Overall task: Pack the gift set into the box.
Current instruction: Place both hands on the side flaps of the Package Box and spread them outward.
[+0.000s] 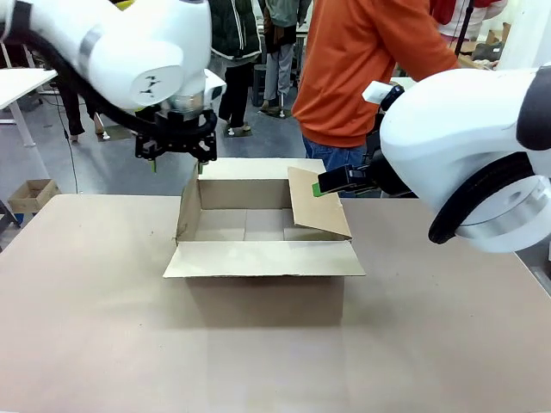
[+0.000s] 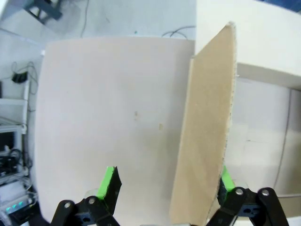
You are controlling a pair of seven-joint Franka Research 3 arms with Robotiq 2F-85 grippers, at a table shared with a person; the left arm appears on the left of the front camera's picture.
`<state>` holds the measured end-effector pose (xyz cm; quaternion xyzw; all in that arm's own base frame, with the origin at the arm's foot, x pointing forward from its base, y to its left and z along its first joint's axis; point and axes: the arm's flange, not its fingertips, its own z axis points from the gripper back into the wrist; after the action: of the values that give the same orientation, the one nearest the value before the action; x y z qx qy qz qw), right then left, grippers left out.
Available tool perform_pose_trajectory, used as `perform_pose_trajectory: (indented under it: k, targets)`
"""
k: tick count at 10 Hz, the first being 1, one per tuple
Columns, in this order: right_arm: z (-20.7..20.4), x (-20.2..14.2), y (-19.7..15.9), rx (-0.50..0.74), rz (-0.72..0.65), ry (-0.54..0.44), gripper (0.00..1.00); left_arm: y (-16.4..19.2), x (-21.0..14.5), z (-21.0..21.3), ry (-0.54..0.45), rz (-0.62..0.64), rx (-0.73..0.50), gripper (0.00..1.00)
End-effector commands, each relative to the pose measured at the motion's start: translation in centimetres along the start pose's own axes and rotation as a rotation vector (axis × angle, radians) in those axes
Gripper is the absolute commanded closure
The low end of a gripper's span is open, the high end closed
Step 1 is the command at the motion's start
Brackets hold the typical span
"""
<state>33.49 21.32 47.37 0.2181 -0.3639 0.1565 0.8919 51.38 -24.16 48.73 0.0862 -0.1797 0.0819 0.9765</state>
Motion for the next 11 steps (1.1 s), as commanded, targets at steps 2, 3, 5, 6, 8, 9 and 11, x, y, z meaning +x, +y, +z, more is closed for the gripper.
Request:
perform_pose_trajectory:
  k: [2, 3, 5, 6, 8, 9, 11]
  targets:
    - [0.3, 0.2, 0.0, 0.009, -0.001, 0.003, 0.00, 6.0, -1.2, -1.9, 0.033, 0.065, -0.133, 0.00]
    - [0.3, 0.2, 0.0, 0.009, -0.001, 0.003, 0.00, 7.7, -1.3, -2.6, 0.055, 0.082, -0.183, 0.00]
    - [0.3, 0.2, 0.0, 0.009, -0.001, 0.003, 0.00, 10.5, -1.4, -4.4, 0.103, 0.120, -0.285, 0.00]
    - [0.3, 0.2, 0.0, 0.009, -0.001, 0.003, 0.00, 11.4, -1.4, -5.2, 0.116, 0.110, -0.342, 0.00]
    - [0.3, 0.2, 0.0, 0.009, -0.001, 0.003, 0.00, 12.6, -1.1, -7.3, 0.173, 0.085, -0.400, 0.00]
    - [0.3, 0.2, 0.0, 0.009, -0.001, 0.003, 0.00, 13.0, -1.2, -7.4, 0.229, 0.074, -0.520, 0.00]
    - [0.3, 0.2, 0.0, 0.009, -0.001, 0.003, 0.00, 11.6, -1.1, -6.6, 0.142, 0.113, -0.361, 0.00]
